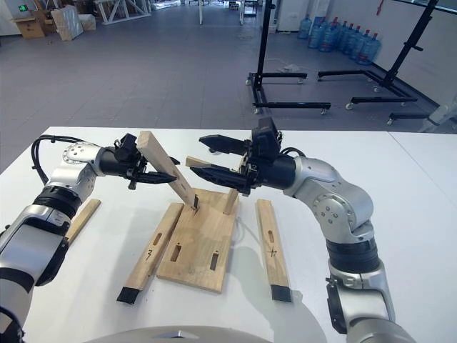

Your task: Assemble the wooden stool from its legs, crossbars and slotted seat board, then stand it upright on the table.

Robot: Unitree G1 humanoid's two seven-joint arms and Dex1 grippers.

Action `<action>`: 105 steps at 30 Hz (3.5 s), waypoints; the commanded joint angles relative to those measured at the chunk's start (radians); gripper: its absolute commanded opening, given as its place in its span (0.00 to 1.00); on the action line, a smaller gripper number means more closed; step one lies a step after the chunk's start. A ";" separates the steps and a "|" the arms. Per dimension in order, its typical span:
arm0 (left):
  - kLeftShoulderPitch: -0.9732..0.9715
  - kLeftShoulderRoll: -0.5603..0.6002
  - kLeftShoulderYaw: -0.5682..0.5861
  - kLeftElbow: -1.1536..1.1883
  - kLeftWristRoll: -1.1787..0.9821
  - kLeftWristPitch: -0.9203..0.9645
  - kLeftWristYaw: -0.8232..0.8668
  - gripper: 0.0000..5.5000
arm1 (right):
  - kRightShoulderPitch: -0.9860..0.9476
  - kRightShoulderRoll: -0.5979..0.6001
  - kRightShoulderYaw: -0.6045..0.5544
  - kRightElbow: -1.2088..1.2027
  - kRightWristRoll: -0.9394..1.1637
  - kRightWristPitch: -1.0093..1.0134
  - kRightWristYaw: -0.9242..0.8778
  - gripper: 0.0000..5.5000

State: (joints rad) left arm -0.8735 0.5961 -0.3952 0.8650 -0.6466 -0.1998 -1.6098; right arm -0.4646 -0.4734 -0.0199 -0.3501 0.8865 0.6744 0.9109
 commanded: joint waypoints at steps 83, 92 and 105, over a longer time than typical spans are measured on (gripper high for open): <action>0.068 -0.156 0.355 0.205 0.132 0.017 -0.004 0.37 | -0.045 -0.352 0.367 0.436 -0.728 -0.453 0.347 0.67; 0.089 -0.155 0.411 0.213 0.141 0.024 -0.004 0.37 | -0.049 -0.369 0.388 0.466 -0.771 -0.481 0.347 0.67; 0.112 -0.135 0.436 0.211 0.137 0.044 -0.004 0.37 | -0.028 -0.398 0.420 0.478 -0.799 -0.493 0.359 0.67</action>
State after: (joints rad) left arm -0.7862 0.3898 -0.0318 1.0554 -0.4839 -0.1865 -1.6103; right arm -0.6761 -0.8365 0.2294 0.0366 0.2051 0.1000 1.1581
